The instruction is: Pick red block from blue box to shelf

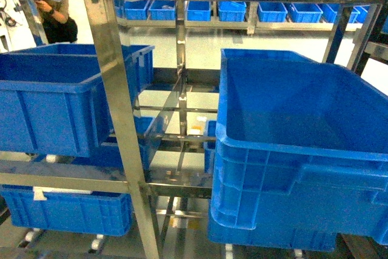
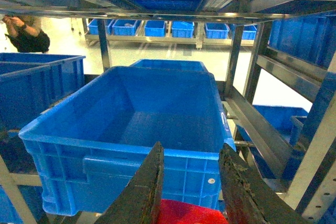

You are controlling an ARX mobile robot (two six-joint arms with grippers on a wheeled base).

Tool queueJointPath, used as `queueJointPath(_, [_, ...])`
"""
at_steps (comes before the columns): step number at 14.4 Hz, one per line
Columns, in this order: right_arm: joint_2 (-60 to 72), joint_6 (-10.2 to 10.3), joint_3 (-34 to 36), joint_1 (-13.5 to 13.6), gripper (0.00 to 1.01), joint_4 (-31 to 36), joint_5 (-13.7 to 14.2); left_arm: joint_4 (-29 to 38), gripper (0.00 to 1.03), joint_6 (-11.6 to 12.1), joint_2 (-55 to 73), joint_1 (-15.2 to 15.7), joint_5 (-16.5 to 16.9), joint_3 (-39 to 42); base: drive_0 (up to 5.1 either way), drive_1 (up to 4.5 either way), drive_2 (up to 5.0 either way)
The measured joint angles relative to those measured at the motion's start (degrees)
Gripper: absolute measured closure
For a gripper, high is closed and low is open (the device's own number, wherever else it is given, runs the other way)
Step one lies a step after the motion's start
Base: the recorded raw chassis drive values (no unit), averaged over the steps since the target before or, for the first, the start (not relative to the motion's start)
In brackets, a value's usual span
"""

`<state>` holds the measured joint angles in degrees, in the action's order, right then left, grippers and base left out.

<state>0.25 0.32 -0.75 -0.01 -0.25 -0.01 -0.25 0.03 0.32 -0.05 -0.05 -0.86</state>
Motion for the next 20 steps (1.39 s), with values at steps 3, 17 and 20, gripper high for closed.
queueJointPath(3, [6.1,-3.2,-3.2,4.3,0.74,-8.4,8.4,0.0,0.05,0.0,0.0,0.0,0.0,0.0,0.0,0.00,0.0])
queueJointPath(17, [96.6,-6.4,-38.2,12.2,0.25,43.4,10.9,0.0,0.05,0.0,0.0,0.0,0.0,0.0,0.0,0.00,0.0])
queueJointPath(20, [75.0,-4.9,-21.4,11.6,0.02,43.7,9.8,0.0,0.05,0.0,0.0,0.0,0.0,0.0,0.0,0.00,0.0])
